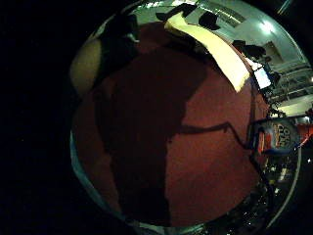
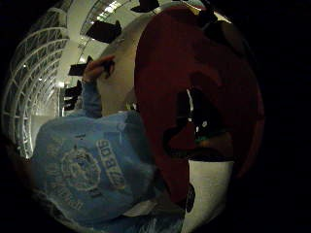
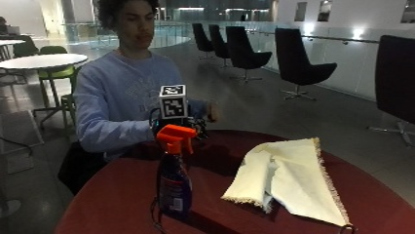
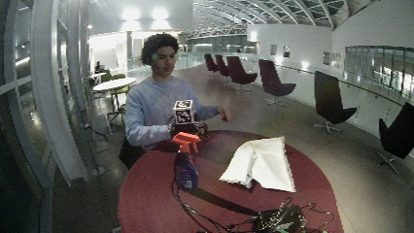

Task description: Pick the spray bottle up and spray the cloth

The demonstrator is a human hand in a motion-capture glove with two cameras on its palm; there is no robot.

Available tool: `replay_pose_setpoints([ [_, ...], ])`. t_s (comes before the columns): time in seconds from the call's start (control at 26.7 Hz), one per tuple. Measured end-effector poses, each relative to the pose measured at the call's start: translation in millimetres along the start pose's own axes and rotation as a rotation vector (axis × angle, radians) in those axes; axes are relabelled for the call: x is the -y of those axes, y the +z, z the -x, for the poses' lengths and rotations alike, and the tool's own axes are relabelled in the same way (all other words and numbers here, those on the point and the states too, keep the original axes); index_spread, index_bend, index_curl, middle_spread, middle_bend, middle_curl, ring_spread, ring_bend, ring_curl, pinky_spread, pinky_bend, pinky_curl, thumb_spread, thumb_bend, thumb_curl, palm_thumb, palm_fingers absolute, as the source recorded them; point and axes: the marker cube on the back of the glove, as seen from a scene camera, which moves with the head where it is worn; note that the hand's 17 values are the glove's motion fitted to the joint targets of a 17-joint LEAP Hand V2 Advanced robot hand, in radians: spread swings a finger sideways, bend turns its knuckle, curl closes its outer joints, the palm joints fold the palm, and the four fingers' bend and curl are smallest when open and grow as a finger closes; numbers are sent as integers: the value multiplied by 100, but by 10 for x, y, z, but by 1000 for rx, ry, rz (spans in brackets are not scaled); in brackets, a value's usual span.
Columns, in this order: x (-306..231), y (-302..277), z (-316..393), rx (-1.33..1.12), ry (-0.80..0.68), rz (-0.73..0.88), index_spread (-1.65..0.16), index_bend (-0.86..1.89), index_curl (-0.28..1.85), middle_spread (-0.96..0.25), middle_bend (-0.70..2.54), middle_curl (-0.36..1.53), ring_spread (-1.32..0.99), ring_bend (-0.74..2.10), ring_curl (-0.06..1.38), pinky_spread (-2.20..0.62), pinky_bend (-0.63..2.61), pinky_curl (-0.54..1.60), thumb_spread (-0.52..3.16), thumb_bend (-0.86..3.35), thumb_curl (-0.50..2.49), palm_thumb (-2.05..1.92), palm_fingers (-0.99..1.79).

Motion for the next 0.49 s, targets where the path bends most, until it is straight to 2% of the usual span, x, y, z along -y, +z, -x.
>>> replay_pose_setpoints([
  [0.19, 167, 1, -6, 1, 11, 18, -26, 20, 16, -3, 41, 16, 2, 35, 16, 16, 23, 13, 64, 39, 16, 59, 69],
  [0.49, 388, -25, 36, 0, 18, 26, -34, 12, 19, -4, 39, 23, 3, 36, 22, 20, 25, 20, 93, 35, 22, 60, 61],
])
